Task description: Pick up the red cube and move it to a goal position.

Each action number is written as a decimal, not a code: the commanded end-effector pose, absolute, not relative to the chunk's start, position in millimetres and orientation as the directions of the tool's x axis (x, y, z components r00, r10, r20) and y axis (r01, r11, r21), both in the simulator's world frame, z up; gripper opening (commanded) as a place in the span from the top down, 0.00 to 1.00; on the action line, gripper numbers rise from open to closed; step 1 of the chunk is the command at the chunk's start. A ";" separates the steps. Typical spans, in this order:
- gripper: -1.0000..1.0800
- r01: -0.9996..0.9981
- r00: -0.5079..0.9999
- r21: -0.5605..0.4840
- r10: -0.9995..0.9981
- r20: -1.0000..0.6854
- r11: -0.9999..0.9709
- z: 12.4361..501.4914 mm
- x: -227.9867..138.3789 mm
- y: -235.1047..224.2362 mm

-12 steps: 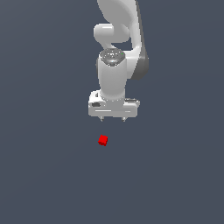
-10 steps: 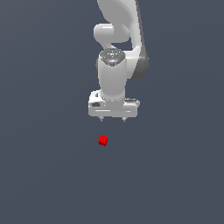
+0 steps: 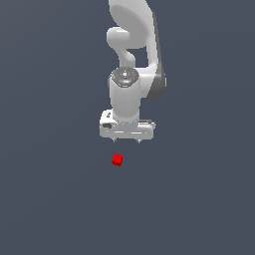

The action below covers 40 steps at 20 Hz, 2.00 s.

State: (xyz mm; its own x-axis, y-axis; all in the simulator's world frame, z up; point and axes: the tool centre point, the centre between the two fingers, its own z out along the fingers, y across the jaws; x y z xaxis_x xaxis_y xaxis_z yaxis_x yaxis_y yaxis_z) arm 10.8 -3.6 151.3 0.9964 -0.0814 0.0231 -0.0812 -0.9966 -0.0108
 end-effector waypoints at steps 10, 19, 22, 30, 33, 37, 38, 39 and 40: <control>0.04 -0.210 0.978 -0.002 -0.210 0.008 -0.978 64.2 27.9 -32.2; 0.04 -0.268 0.963 0.000 -0.268 0.001 -0.963 25.2 35.3 -46.1; 0.04 -0.274 0.962 0.001 -0.274 0.001 -0.962 21.5 36.1 -47.4; 1.00 -0.274 0.962 0.001 -0.274 0.000 -0.962 21.2 36.1 -47.6; 1.00 -0.274 0.962 0.001 -0.274 0.000 -0.962 21.2 36.1 -47.6; 1.00 -0.274 0.962 0.001 -0.274 0.000 -0.962 24.3 36.0 -47.5; 1.00 -0.274 0.962 0.001 -0.274 0.000 -0.962 26.4 35.9 -47.4; 1.00 -0.274 0.962 0.001 -0.274 0.000 -0.962 29.1 35.8 -47.4; 1.00 -0.274 0.962 0.001 -0.274 0.000 -0.962 32.5 35.7 -47.3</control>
State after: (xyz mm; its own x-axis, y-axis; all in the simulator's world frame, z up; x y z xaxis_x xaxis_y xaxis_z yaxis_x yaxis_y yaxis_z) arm 35.2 -47.4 27.6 0.9617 -0.2742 -0.0014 -0.2742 -0.9617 0.0010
